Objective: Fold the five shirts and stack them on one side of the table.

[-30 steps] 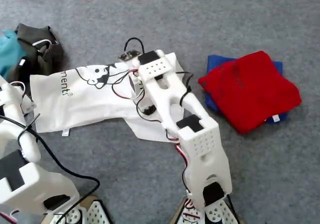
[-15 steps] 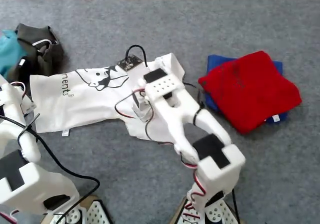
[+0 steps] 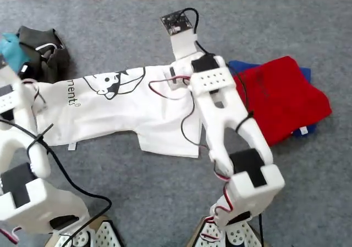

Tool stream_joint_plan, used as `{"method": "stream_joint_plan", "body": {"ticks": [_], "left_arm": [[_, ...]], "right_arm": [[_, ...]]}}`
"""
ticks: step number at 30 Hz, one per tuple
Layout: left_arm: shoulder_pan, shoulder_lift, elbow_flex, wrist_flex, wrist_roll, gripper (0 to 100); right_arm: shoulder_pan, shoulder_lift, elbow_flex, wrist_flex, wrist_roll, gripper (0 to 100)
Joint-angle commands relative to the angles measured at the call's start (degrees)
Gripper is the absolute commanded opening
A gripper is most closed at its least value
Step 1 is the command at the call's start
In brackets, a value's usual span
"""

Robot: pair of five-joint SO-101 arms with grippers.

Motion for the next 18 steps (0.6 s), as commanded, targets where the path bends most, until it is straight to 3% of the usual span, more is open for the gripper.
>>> {"method": "stream_joint_plan", "body": {"ticks": [1, 8, 18], "left_arm": [[3.56, 1.67, -7.08, -1.58, 0.00, 3], [7.69, 18.29, -23.69, -1.32, 0.09, 3], [2.68, 37.98, -41.63, -1.32, 0.00, 3]], "right_arm": [[0.88, 5.05, -8.22, -1.23, -0.09, 6.4], [2.81, 24.31, -26.95, 0.09, -0.53, 8.1], [8.70, 52.44, -64.13, 6.68, -0.44, 8.1]]}}
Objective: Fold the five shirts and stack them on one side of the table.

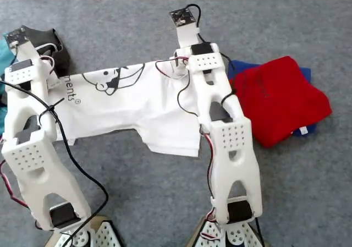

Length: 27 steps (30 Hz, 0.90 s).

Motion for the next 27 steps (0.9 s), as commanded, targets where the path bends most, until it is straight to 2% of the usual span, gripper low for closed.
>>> {"method": "stream_joint_plan", "body": {"ticks": [1, 9, 13, 18, 21, 22, 27], "left_arm": [[-2.59, 2.99, -4.79, -0.62, -0.09, 3], [-1.80, -2.11, -0.31, 0.44, -0.44, 3], [-0.13, -10.20, 4.09, 3.52, -0.35, 3], [-0.66, -20.13, 13.05, 1.14, 0.00, 3], [-0.13, -27.08, 22.73, -2.11, 0.00, 3], [0.40, -29.71, 27.03, -4.48, 0.00, 3], [3.21, -41.76, 47.34, -21.63, -0.53, 3]], "right_arm": [[2.81, 7.52, -17.45, 2.55, -0.09, 8.1], [2.99, 15.78, -48.22, 26.20, 2.11, 8.1], [2.90, 11.74, -46.90, 31.38, 5.45, 8.1], [2.46, 3.56, -47.60, 41.05, 5.63, 8.0], [1.49, -3.47, -43.03, 41.41, 5.80, 1.1], [0.44, -6.64, -40.13, 41.49, 6.59, 1.6], [-5.19, -26.68, -8.13, 41.23, 13.89, 1.5]]}}
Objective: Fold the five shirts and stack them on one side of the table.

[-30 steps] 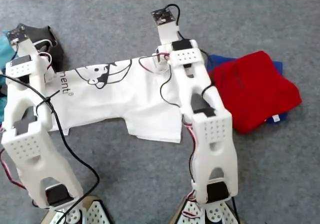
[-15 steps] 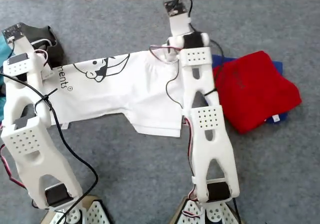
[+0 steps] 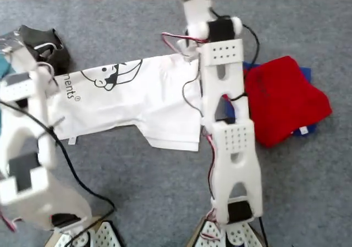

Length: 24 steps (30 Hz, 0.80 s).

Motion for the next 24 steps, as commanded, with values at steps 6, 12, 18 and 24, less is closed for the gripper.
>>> {"method": "stream_joint_plan", "body": {"ticks": [6, 12, 18, 24], "left_arm": [[-0.22, -5.71, 9.27, -11.69, -0.44, 3], [-0.48, 3.25, 0.57, -6.95, -0.26, 3], [-1.63, 8.26, -6.64, -1.76, 0.00, 3], [-3.91, 8.70, -7.52, -1.85, 0.09, 3]], "right_arm": [[-7.91, -29.76, 56.22, -5.19, 13.10, 1.5], [-9.58, -37.49, 79.34, -15.12, 17.85, 1.8], [-13.45, -43.21, 92.70, -24.09, 29.89, 4.2], [-13.80, -47.16, 98.77, -34.20, 36.04, 4.3]]}}
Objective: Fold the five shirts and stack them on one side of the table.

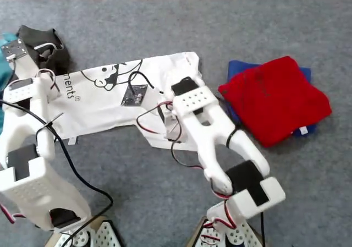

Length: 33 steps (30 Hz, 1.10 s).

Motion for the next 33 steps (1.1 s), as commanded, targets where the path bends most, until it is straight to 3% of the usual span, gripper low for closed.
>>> {"method": "stream_joint_plan", "body": {"ticks": [1, 8, 19, 22, 26, 33], "left_arm": [[-1.01, -0.35, -3.12, 0.00, 0.09, 3], [-0.57, -0.26, -3.03, -0.26, 0.09, 3], [0.57, -0.26, -2.68, -0.26, 0.09, 3], [0.57, -0.26, -2.68, -0.26, 0.09, 3], [0.57, -0.26, -2.68, -0.26, 0.09, 3], [0.57, -0.26, -2.59, -0.18, 0.09, 3]], "right_arm": [[-0.53, -3.21, 2.86, -5.54, 3.60, 4.3], [-1.85, 1.10, 4.79, -11.52, 5.19, 16.5], [-5.54, 4.44, 4.88, -11.52, 5.27, 16.6], [-4.84, 6.37, 4.97, -13.27, 5.27, 13.6], [-3.34, 8.40, 4.62, -15.82, 4.92, 1.0], [-1.58, 8.48, 3.91, -15.47, 5.10, 3.6]]}}
